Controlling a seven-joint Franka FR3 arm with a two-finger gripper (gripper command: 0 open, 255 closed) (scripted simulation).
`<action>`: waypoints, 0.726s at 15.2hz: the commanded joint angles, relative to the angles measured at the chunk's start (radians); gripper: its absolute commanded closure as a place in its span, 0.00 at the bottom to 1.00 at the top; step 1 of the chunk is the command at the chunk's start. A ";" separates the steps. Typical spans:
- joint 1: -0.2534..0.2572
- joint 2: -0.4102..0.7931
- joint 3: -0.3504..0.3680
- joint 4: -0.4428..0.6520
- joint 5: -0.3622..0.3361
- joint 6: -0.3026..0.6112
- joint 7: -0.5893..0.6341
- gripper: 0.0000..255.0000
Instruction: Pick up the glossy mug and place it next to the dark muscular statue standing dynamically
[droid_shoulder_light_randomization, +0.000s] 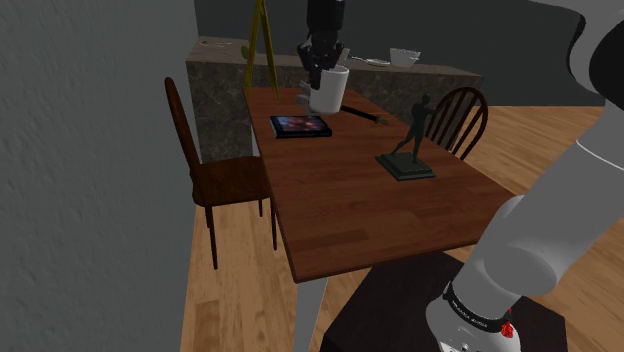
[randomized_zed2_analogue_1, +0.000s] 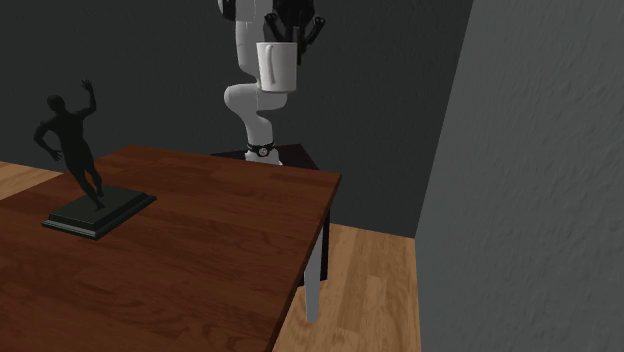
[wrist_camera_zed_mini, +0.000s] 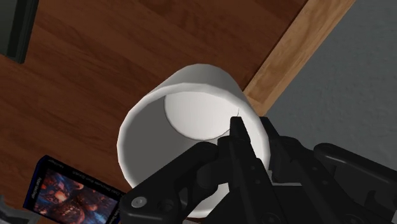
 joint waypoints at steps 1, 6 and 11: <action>0.000 0.012 0.001 0.043 -0.002 -0.032 0.000 1.00; 0.001 0.049 0.004 0.158 -0.008 -0.110 0.000 1.00; 0.004 0.098 0.010 0.290 -0.018 -0.194 0.002 1.00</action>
